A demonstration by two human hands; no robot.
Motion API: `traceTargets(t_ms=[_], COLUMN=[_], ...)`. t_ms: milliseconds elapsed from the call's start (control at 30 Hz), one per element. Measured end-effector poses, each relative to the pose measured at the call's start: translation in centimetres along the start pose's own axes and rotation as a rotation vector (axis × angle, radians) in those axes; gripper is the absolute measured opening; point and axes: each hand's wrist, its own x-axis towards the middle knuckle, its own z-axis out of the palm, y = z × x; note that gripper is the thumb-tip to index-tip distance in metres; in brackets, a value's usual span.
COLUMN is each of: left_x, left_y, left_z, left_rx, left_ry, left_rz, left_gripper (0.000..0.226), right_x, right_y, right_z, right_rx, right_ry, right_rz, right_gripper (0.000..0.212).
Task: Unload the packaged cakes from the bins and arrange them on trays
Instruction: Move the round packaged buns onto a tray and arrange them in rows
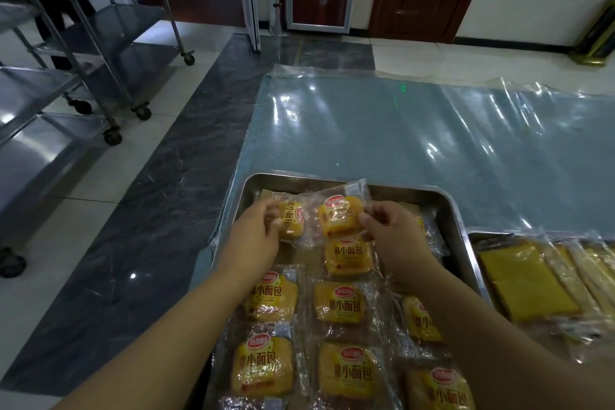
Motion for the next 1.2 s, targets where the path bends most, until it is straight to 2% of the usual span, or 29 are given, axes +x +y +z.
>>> traceTargets(t_ms=[100, 167, 333, 433, 700, 767, 833, 933, 1033, 1200], left_x=[0.7, 1.2, 2.4, 3.0, 3.1, 2.7, 2.5, 2.3, 2.4, 3.5], left_y=[-1.0, -1.6, -1.6, -1.5, 0.2, 0.0, -0.3, -1.1, -1.8, -1.6], left_z=[0.4, 0.7, 1.6, 1.8, 0.9, 0.9, 1.0, 0.5, -0.1, 0.3], left_rx=[0.218, 0.334, 0.298, 0.444, 0.912, 0.897, 0.765, 0.545, 0.623, 0.816], left_ry=[0.007, -0.051, -0.165, -0.209, -0.148, -0.102, -0.112, -0.245, -0.327, -0.23], left_rz=[0.053, 0.097, 0.053, 0.098, 0.109, 0.135, 0.235, 0.373, 0.449, 0.413], left_gripper=[0.035, 0.044, 0.061, 0.061, 0.07, 0.071, 0.06, 0.047, 0.048, 0.046], right_x=[0.6, 0.9, 1.3, 1.3, 1.1, 1.2, 1.2, 1.2, 1.0, 0.7], right_y=[0.9, 1.4, 2.1, 2.2, 2.2, 2.4, 2.5, 2.8, 3.0, 3.2], right_z=[-0.5, -0.7, -0.8, -0.8, -0.6, -0.4, -0.2, -0.2, -0.5, -0.7], right_rx=[-0.012, -0.024, -0.02, -0.014, 0.001, -0.017, -0.076, -0.146, -0.138, -0.112], right_ry=[0.117, 0.153, 0.178, 0.182, 0.171, 0.142, 0.109, 0.096, 0.112, 0.143], right_rz=[0.041, 0.054, 0.068, 0.062, 0.072, 0.105, 0.129, 0.145, 0.157, 0.137], right_gripper=[0.006, 0.005, 0.006, 0.009, 0.006, 0.007, 0.01, 0.014, 0.013, 0.012])
